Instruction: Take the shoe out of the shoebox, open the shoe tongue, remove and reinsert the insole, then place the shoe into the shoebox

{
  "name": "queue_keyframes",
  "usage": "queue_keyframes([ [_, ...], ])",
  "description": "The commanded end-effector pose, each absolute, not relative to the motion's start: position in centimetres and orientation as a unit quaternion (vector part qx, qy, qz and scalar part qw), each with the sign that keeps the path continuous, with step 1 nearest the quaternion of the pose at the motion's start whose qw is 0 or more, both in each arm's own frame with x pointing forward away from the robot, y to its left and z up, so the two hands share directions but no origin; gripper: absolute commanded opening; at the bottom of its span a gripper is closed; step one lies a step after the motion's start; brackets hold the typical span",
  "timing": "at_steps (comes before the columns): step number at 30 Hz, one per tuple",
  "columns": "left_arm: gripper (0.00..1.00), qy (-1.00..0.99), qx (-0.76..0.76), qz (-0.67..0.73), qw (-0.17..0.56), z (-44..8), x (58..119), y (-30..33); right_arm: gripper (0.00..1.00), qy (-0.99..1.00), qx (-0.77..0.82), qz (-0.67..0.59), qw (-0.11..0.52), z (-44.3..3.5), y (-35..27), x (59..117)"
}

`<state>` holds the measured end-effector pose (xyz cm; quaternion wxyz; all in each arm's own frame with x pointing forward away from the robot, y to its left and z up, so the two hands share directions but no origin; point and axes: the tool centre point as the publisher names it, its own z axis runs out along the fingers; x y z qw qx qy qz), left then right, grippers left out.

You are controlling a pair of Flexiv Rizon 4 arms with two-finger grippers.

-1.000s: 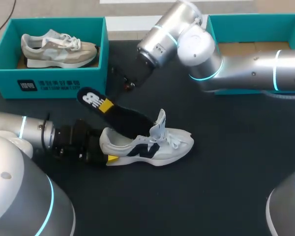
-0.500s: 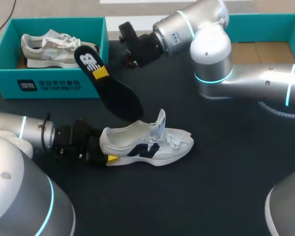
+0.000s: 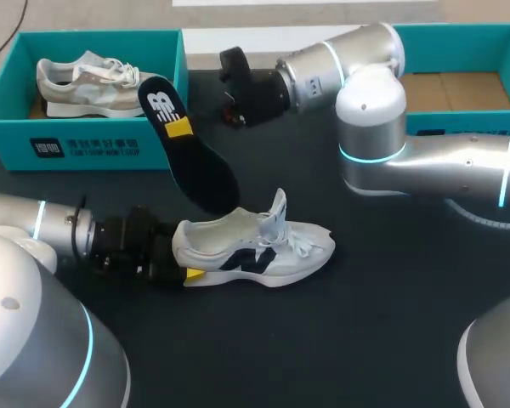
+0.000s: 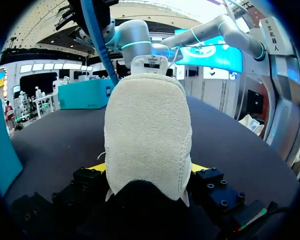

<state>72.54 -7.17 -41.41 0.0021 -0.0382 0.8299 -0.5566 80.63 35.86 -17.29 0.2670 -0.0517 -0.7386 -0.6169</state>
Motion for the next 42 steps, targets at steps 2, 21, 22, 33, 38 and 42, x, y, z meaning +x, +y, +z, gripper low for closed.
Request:
queue_keyframes([
  [2,0.00,0.831,-0.038,-0.555,0.002,-41.5,72.5,-7.1,0.00,-0.739,-0.052,-0.617,0.266,-17.3,36.0,80.6],
  [21,0.00,0.831,-0.038,-0.555,0.002,-41.5,72.5,-7.1,0.00,-0.660,-0.160,-0.672,0.295,-10.3,34.2,79.5],
  [22,0.00,0.831,-0.038,-0.555,0.002,-41.5,72.5,-7.1,0.00,-0.660,-0.164,-0.671,0.294,-9.8,33.8,79.3],
  [33,0.00,0.831,-0.038,-0.555,0.002,-41.5,72.5,-7.1,0.00,-0.675,-0.203,-0.650,0.285,-5.3,28.8,78.0],
  [38,0.00,0.831,-0.038,-0.555,0.002,-41.5,72.5,-7.1,0.00,-0.674,-0.227,-0.645,0.279,-3.9,27.0,77.2],
  [42,0.00,0.831,-0.038,-0.555,0.002,-41.5,72.5,-7.1,0.00,-0.686,-0.226,-0.638,0.267,-3.6,26.7,77.2],
])
